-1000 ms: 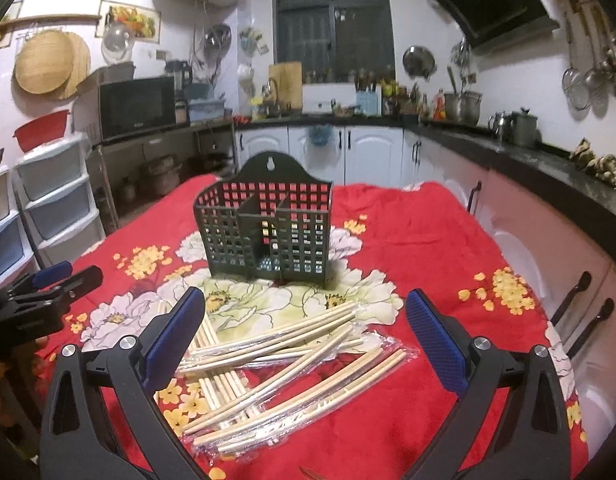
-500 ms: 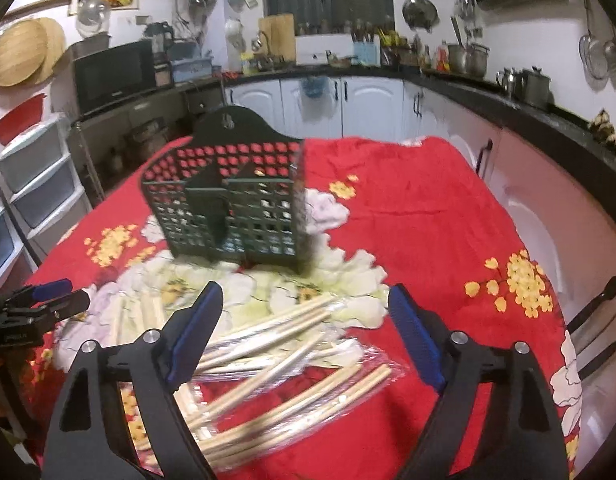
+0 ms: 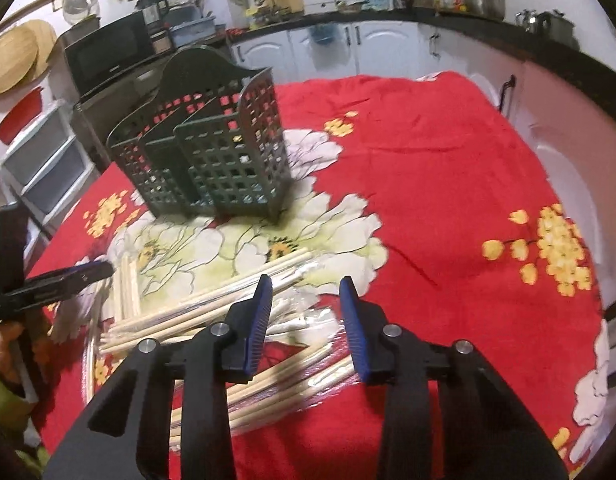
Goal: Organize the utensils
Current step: 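Lower the left tool to the chopsticks and close on one chopstick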
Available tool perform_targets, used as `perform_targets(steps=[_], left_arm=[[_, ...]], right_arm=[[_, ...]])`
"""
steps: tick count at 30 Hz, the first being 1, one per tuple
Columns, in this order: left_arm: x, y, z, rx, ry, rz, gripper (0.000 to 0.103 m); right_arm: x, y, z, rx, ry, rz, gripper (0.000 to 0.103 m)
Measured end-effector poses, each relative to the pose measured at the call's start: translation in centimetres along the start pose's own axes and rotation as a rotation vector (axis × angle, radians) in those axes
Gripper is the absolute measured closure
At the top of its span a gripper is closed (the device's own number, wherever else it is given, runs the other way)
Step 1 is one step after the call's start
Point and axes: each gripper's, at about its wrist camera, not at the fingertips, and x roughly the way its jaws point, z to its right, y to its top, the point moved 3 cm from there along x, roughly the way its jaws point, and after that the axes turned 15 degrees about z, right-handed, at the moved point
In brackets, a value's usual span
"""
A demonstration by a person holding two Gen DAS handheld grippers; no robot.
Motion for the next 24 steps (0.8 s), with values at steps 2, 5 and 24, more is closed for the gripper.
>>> perform_targets(steps=[2, 5, 24], left_arm=[[0.2, 0.1, -0.1, 0.002, 0.005, -0.001, 0.068], [0.6, 0.2, -0.3, 0.012, 0.002, -0.001, 0.075], [1.1, 0.5, -1.2, 0.013, -0.012, 0.006, 0.092]], right_arm=[[0.5, -0.1, -0.4, -0.008, 0.018, -0.015, 0.070], [1.3, -0.2, -0.6, -0.013, 0.029, -0.035, 0.070], [2.8, -1.2, 0.9, 0.102, 0.097, -0.082, 0.100]])
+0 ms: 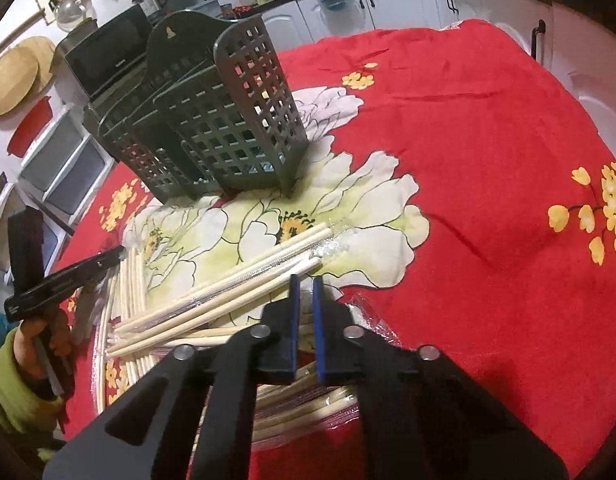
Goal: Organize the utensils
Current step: 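Lower the left tool to the chopsticks and close on one chopstick, then lift the chopstick with the left tool and carry it over the caddy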
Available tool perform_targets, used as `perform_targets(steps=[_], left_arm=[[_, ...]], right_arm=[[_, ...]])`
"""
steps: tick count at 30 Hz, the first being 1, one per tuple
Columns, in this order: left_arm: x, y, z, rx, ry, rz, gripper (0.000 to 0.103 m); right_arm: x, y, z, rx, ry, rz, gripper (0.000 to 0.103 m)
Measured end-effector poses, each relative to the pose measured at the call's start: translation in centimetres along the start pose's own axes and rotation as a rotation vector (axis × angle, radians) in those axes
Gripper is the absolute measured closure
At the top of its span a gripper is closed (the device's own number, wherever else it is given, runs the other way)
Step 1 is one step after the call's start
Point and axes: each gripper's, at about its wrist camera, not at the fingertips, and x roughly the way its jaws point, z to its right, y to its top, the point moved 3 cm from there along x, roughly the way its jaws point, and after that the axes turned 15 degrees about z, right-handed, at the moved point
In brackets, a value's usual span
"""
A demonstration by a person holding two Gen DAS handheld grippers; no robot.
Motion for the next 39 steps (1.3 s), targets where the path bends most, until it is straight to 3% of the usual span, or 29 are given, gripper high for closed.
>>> perform_targets(steps=[15, 26, 39], left_arm=[[-1.9, 1.5, 0.6, -0.022, -0.070, 0.046, 0.099], [-8.1, 5.7, 6.5, 0.098, -0.217, 0.177, 0.100], [-9.8, 8.8, 12.4, 0.198, -0.335, 0.232, 0.100]], right_arm=[[-5.9, 3.6, -1.2, -0.021, -0.003, 0.180, 0.101], [-10.8, 6.9, -5.3, -0.115, 0.028, 0.332, 0.101], [-14.5, 9.8, -8.5, -0.197, 0.042, 0.461, 0.101]])
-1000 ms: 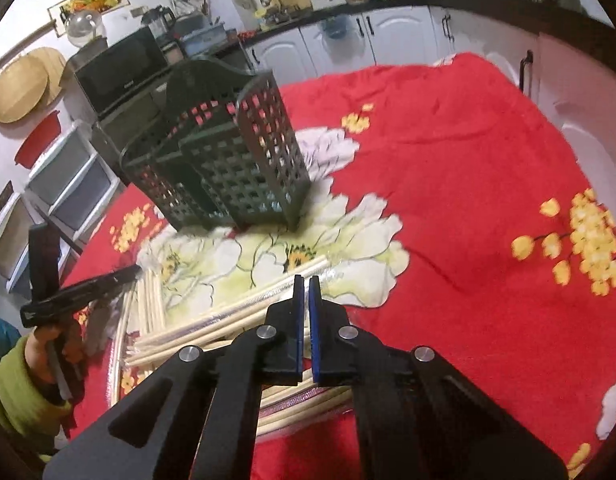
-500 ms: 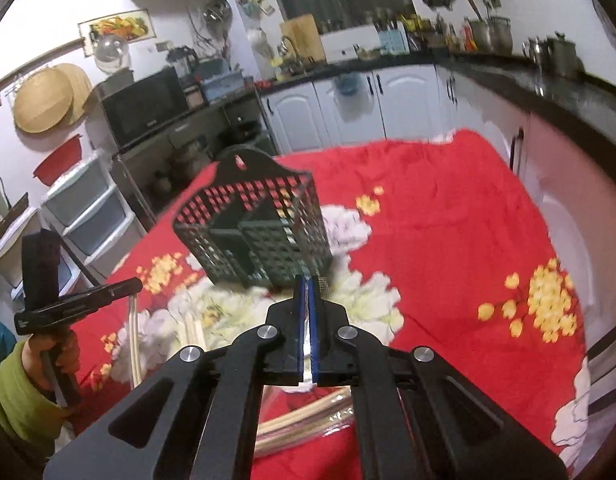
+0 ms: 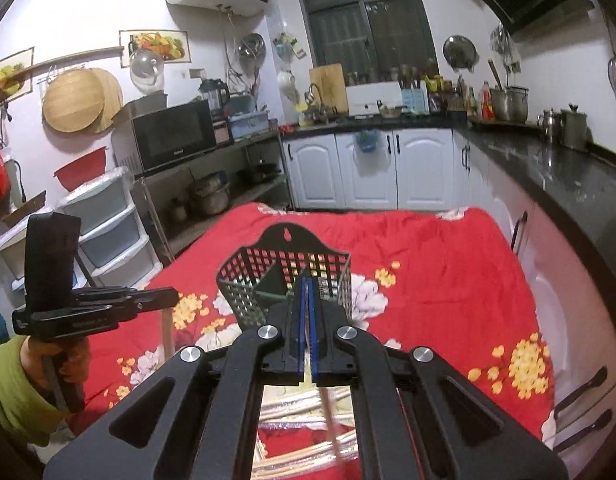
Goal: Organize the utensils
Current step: 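Lift the chopstick with the left tool and carry it over the caddy, then lower the chopstick into the caddy and open the left tool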
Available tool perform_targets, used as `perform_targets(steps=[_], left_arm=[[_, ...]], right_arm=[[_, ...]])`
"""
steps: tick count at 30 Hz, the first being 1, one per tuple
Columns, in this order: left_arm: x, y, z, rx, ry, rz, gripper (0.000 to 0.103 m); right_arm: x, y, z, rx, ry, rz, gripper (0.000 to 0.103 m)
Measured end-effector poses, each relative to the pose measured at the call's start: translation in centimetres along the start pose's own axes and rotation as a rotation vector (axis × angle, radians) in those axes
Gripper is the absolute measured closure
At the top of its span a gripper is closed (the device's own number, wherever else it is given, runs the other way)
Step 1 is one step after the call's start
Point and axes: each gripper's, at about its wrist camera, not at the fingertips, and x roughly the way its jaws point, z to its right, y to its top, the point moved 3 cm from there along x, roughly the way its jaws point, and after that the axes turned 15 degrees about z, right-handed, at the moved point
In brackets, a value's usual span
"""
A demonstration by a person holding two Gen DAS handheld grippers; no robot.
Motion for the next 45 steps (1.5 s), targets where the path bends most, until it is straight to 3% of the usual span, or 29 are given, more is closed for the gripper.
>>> perform_targets(steps=[10, 27, 37, 45], left_arm=[[0.5, 5.1, 1.1, 0.055, -0.013, 0.093, 0.100], [3.5, 13.9, 1.8, 0.126, 0.049, 0.249, 0.100], [6.4, 16.1, 0.0, 0.121, 0.123, 0.306, 0.100], [8.5, 14.7, -1.5, 0.125, 0.156, 0.303, 0.100]], right_arm=[[0.7, 2.4, -1.0, -0.019, 0.017, 0.049, 0.101], [3.7, 10.8, -1.9, -0.032, 0.050, 0.214, 0.101], [7.4, 12.3, -1.9, -0.035, 0.045, 0.224, 0.101], [9.5, 11.0, -1.0, -0.017, 0.022, 0.187, 0.101]])
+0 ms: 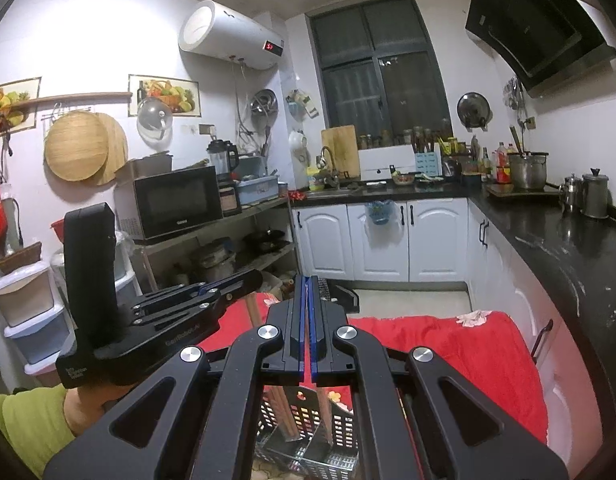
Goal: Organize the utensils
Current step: 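Lower the chopstick into the caddy and open the left tool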
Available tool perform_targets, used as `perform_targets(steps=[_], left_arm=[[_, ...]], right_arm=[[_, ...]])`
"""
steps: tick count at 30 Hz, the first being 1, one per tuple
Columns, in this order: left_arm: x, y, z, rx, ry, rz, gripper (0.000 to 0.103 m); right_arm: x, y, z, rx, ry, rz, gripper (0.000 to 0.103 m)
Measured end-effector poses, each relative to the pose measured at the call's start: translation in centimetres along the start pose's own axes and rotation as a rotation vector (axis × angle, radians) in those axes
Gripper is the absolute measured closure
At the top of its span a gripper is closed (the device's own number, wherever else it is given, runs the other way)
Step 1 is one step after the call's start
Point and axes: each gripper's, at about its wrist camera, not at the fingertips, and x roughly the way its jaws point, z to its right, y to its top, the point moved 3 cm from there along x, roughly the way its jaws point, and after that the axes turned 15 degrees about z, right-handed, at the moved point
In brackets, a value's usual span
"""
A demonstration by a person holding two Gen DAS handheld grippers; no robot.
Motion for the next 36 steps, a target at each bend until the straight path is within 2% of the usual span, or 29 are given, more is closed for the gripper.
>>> perform_targets(steps=[12, 21, 23, 24, 26, 29, 31, 36], left_arm=[[1.1, -4.5, -1.5, -0.026, 0.010, -0.066, 0.100], [1.2, -5.7, -1.8, -0.034, 0.003, -0.093, 0.098], [1.0, -5.9, -2.1, -0.041, 0.006, -0.098, 0.086], [0.9, -6.0, -2.1, -0.042, 0.007, -0.099, 0.077], [0.4, -6.1, -2.3, -0.042, 0.016, -0.094, 0.070], [-0.1, -6.1, -2.6, -0.049, 0.027, -0.087, 0.059], [-0.5, -6.1, -2.9, -0.056, 0.047, -0.082, 0.044], [-1.7, -6.0, -3.7, -0.076, 0.067, -0.069, 0.026]], right_arm=[[1.8, -4.2, 1.0, 0.019, -0.034, -0.075, 0.101], [2.1, -6.5, 2.1, 0.049, -0.064, -0.112, 0.100], [1.9, -6.8, 2.3, 0.052, -0.069, -0.118, 0.097], [1.8, -6.8, 2.4, 0.050, -0.074, -0.117, 0.088], [1.4, -6.8, 2.4, 0.035, -0.090, -0.111, 0.075], [0.8, -6.8, 2.4, 0.010, -0.107, -0.106, 0.072], [0.4, -6.8, 2.6, 0.003, -0.119, -0.101, 0.064], [-0.7, -6.9, 2.5, -0.042, -0.138, -0.094, 0.054]])
